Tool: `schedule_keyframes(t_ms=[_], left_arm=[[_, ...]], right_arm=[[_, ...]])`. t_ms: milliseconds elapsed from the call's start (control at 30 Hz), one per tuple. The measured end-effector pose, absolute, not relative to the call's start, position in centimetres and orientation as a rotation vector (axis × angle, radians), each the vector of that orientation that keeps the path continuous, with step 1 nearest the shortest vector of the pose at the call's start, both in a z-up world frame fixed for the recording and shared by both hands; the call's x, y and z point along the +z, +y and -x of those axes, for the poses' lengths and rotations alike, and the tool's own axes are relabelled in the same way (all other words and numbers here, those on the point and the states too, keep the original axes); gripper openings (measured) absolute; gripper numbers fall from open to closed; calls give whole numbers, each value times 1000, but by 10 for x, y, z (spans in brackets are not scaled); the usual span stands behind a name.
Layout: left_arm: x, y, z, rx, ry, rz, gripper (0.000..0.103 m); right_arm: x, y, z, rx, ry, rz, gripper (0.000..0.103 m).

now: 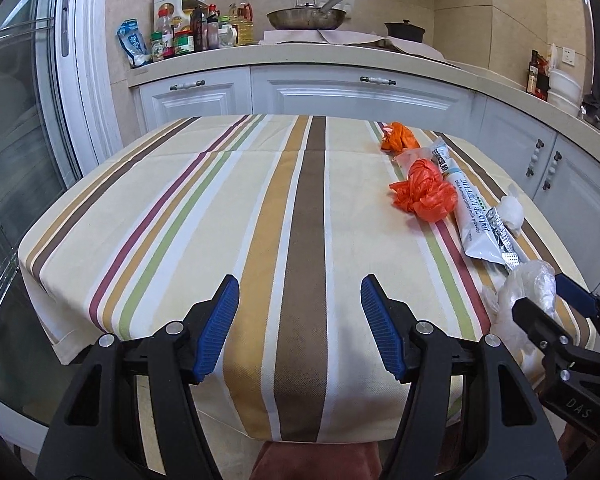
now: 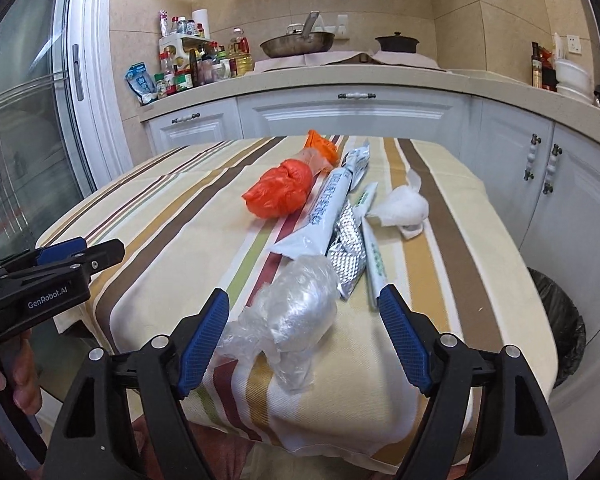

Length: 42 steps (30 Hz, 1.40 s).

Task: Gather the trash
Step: 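Grasp the clear plastic bag with the right gripper and lift it, then grasp the thin white tube with the left gripper while the right holds the clear bag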

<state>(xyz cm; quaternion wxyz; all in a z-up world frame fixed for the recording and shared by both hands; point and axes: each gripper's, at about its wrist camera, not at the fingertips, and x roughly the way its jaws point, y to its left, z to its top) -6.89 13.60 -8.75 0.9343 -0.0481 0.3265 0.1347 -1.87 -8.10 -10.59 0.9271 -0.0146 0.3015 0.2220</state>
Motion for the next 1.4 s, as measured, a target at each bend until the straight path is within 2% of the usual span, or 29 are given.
schedule_keyframes(t_ms=[67,133,200,233,300,367,400,733,1100,1200,1267,1367,1400], left_arm=[[-88,135,68,272,668,98,62],[-89,134,67,269,668,100,62],[-90,133,66,267,671,102,62],[-90,132,66,266,672,102,62],[-91,131,65,263,673,99,62],[-92,129,65,261,674,97,62],[-92,128,65,258,674,97,62],[-87,101,57,194,664,86,62],[-92,19,23,17,717,79,61],[-98,-5,14,-18,737,62,59],[-102,-17,8,-29,750,51,50],[-108,-27,0,-40,775,55,43],[-110,-29,-3,-44,785,61,37]], right_arm=[[-107,-81,20,458,616,30,75],[-106,-80,21,470,611,32,69],[-105,-78,21,482,611,30,56],[-106,-77,21,489,612,27,54],[-106,-76,20,499,619,26,44],[-107,-75,21,503,614,28,41],[-106,-75,22,504,608,29,32],[-85,-97,27,450,532,47,32],[-77,-180,10,269,501,-29,32],[-78,-199,6,229,494,-39,32],[-79,-210,2,210,494,-53,32],[-84,-221,0,201,499,-76,32],[-85,-224,-1,200,499,-79,32]])
